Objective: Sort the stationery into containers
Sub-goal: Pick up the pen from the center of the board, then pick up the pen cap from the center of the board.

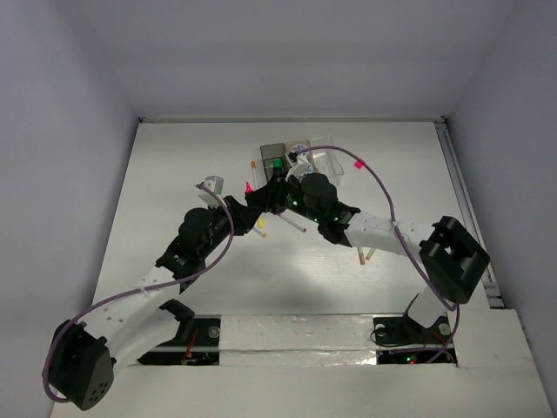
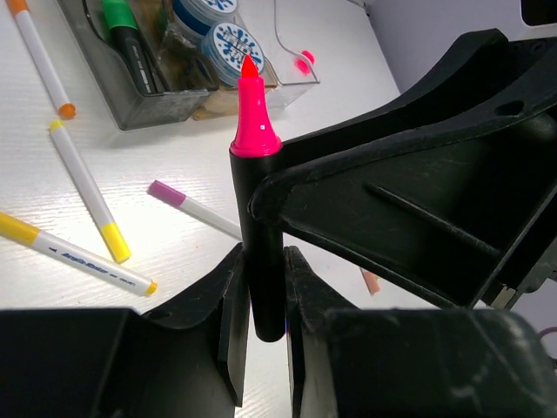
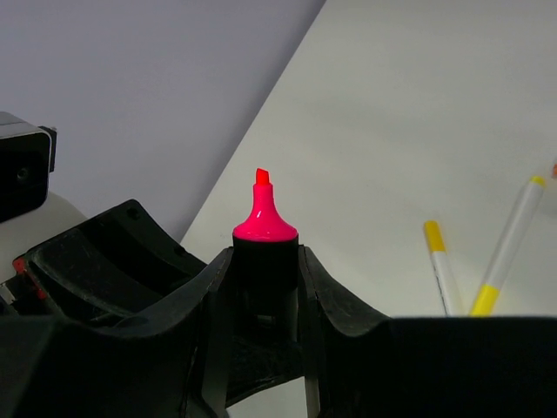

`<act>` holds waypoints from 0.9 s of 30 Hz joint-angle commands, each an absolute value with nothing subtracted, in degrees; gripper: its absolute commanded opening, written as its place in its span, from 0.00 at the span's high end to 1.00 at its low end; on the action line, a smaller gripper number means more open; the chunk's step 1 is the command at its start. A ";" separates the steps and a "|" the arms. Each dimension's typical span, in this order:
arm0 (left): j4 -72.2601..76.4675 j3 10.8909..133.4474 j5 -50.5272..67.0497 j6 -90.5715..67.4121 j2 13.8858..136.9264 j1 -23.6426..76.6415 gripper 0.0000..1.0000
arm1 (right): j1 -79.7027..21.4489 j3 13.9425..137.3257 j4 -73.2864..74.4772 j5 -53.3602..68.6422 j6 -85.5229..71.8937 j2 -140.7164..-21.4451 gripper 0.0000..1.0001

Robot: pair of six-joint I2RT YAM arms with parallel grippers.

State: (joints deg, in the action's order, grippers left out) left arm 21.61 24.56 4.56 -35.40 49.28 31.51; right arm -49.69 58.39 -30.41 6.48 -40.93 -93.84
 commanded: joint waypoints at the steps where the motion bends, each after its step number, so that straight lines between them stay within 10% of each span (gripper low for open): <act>1: 26.36 22.77 5.36 -34.28 47.55 31.64 1.00 | -50.27 57.39 -31.38 5.80 -39.12 -89.83 0.68; 5: 29.70 19.26 10.00 -34.19 45.09 31.64 1.00 | -48.18 57.04 -28.13 5.70 -37.35 -85.53 0.34; 11: 37.61 14.86 18.70 -33.93 43.42 32.17 1.00 | -35.27 51.07 -29.09 16.68 -40.60 -75.51 0.29; 13: 39.11 13.89 20.30 -33.49 43.33 32.17 1.00 | -29.11 49.93 -25.59 15.56 -39.30 -73.84 0.40; 14: 40.42 13.45 21.78 -33.40 43.42 32.17 1.00 | -25.18 50.01 -21.75 14.69 -38.42 -73.57 0.65; 17: 43.32 12.48 23.81 -33.84 43.59 32.87 1.00 | -18.74 52.20 -15.05 11.96 -35.60 -76.97 0.99; 20: 45.00 11.87 23.82 -33.31 44.12 33.93 1.00 | -11.79 55.17 -10.57 10.64 -33.58 -81.81 1.00; 23: 46.75 10.99 23.99 -32.61 44.21 34.54 1.00 | -8.71 58.70 -5.02 5.31 -30.50 -88.93 0.94; 27: 48.86 9.41 24.61 -31.21 44.56 35.07 1.00 | -7.56 70.00 5.06 2.29 -26.82 -98.59 0.51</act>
